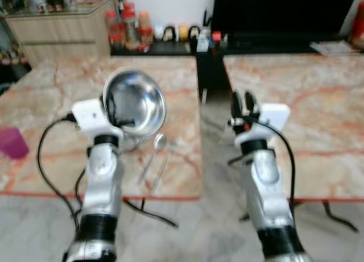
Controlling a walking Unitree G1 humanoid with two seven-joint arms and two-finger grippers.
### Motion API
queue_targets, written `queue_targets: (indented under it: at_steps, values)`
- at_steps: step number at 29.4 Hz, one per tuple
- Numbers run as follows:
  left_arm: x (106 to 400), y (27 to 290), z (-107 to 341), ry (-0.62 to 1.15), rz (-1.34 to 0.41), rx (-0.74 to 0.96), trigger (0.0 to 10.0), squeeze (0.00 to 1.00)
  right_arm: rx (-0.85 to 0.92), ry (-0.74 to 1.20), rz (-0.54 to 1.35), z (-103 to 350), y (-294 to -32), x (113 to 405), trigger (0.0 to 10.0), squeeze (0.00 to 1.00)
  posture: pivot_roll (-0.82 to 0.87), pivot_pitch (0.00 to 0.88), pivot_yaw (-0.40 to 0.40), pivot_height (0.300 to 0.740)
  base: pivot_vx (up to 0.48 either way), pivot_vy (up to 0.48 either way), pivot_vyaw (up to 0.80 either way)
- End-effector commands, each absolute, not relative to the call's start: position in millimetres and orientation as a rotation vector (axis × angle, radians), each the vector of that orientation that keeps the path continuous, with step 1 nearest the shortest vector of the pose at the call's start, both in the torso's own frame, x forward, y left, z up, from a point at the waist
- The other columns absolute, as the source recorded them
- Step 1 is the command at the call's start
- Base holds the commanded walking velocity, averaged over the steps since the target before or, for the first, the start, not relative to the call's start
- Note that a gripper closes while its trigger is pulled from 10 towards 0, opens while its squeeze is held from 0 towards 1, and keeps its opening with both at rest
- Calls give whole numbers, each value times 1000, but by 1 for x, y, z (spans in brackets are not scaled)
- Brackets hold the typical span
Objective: Setting the table
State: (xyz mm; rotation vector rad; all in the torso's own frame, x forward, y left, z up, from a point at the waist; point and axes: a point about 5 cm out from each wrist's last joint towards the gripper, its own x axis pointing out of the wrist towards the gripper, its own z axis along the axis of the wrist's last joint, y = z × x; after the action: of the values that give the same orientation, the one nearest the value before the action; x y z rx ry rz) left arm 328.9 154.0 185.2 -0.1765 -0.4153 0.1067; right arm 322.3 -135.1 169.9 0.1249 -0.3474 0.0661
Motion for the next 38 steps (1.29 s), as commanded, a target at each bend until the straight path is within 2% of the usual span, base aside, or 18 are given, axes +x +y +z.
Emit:
queue_targets:
  at_steps: [1, 30, 38]
  values:
    - [329, 161, 194, -449, 123, -165, 10000, 0, 137, -368, 85, 177, -128, 323, 10000, 0, -35, 0, 19, 740, 0, -398, 0]
    - [326, 153, 189, -422, 71, -160, 10000, 0, 137, -351, 61, 171, -129, 319, 10000, 0, -48, 0, 42, 740, 0, -398, 0]
    - [327, 148, 188, -406, 40, -163, 10000, 0, 137, -343, 46, 170, -132, 319, 10000, 0, -45, 0, 34, 740, 0, -131, 0]
